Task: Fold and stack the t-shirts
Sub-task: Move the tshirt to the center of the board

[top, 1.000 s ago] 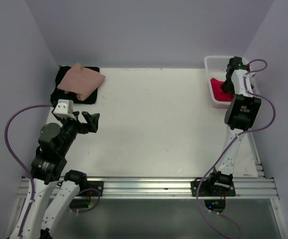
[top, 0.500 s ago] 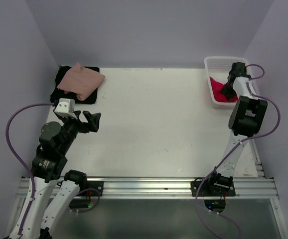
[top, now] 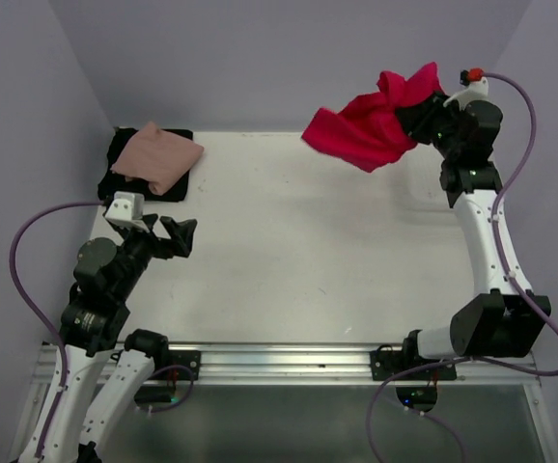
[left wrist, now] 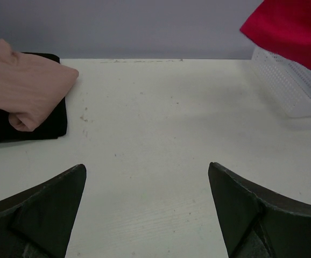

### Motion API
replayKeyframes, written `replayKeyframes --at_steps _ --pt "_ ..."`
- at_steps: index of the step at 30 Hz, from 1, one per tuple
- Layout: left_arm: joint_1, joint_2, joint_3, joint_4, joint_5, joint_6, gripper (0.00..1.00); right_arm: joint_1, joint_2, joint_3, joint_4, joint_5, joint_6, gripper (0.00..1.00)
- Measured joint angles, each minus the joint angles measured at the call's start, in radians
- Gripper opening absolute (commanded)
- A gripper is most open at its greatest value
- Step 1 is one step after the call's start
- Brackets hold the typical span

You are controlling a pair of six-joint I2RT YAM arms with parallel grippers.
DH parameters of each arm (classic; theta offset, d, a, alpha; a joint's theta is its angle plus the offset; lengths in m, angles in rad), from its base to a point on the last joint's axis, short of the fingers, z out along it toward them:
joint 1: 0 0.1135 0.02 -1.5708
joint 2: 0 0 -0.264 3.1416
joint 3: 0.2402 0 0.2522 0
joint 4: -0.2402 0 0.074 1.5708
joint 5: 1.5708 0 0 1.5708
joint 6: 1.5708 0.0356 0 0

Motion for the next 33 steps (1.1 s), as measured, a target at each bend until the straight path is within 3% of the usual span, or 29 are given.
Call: replayKeyframes --at_steps 5,16,28,29,32,33 --pt "0.000 -0.005 0.000 0.000 0.003 -0.001 1.00 0.077 -0.048 -0.001 0.013 -0.182 -0.009 0.00" --pt "0.000 -0.032 0.000 0.000 0.003 -0.024 1.00 0.341 0.006 -0.028 -0.217 -0.451 -0.136 0.00" --pt "0.000 -0.034 0.000 0.022 0.030 -0.062 1.00 0.594 0.177 0.018 -0.562 -0.515 -0.450 0.00" --pt "0.000 -0.034 0.000 0.023 0.031 -0.065 1.00 0.614 0.193 0.031 -0.581 -0.513 -0.468 0.11" --pt "0.000 -0.034 0.000 0.023 0.032 -0.072 1.00 0.678 0.253 0.079 -0.626 -0.500 -0.500 0.98" --pt "0.000 -0.034 0.000 0.023 0.032 -0.074 1.00 0.698 0.272 0.095 -0.631 -0.478 -0.503 0.99"
